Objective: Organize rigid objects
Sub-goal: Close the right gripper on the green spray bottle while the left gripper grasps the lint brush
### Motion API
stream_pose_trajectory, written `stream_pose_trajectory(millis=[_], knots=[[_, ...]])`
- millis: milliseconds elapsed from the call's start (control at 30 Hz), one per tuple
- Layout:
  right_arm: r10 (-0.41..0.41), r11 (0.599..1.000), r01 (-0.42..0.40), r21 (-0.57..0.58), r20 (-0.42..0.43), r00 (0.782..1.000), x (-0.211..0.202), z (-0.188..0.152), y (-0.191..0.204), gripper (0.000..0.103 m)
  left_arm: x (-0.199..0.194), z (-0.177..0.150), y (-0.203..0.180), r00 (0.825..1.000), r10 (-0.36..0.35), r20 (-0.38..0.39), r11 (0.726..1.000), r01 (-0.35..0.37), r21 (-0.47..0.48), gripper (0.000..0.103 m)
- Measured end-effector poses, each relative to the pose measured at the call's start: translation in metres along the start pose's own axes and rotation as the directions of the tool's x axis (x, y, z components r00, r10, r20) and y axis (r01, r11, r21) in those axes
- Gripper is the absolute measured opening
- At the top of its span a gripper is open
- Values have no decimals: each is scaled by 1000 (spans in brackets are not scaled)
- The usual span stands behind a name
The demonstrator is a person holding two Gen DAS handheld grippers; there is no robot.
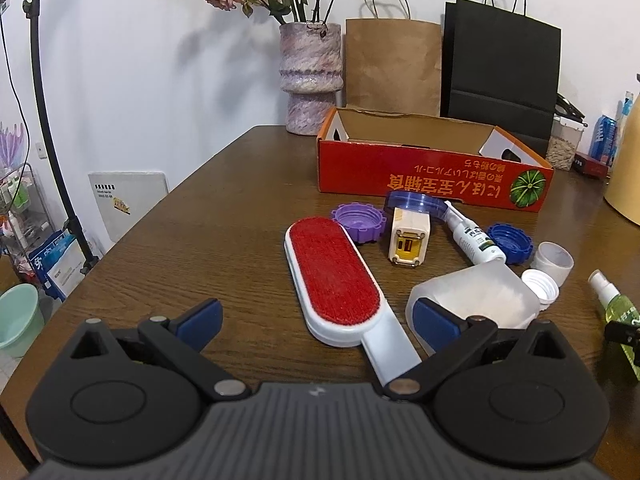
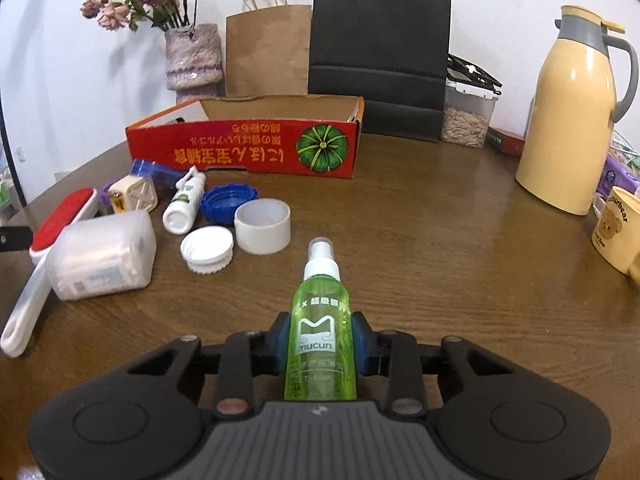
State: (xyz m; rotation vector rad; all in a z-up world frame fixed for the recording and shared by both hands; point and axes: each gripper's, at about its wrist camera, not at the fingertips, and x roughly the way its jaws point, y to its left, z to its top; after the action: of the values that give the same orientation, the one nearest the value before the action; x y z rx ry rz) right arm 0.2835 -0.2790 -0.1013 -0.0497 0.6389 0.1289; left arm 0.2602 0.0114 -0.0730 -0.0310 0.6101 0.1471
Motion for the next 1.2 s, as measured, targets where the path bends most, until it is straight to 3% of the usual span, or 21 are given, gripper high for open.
stream_pose_trajectory(millis=[667,967,1067,1200], knots=[[22,999,-25,38,83,996,30,22,11,30,69,19,-9,990,92,-105,995,-94,-21,103],[23,999,-25,23,90,996,30,23,16,30,76,19,0,990,81,-115,994,-89,-65,103],[22,999,-24,24,96,995,28,22,15,30,76,18,0,990,81,-113,994,-89,-68,101],[15,1000,-17,26,105,994,27,22,15,30,75,16,1,992,69,-109,994,-77,-75,91]])
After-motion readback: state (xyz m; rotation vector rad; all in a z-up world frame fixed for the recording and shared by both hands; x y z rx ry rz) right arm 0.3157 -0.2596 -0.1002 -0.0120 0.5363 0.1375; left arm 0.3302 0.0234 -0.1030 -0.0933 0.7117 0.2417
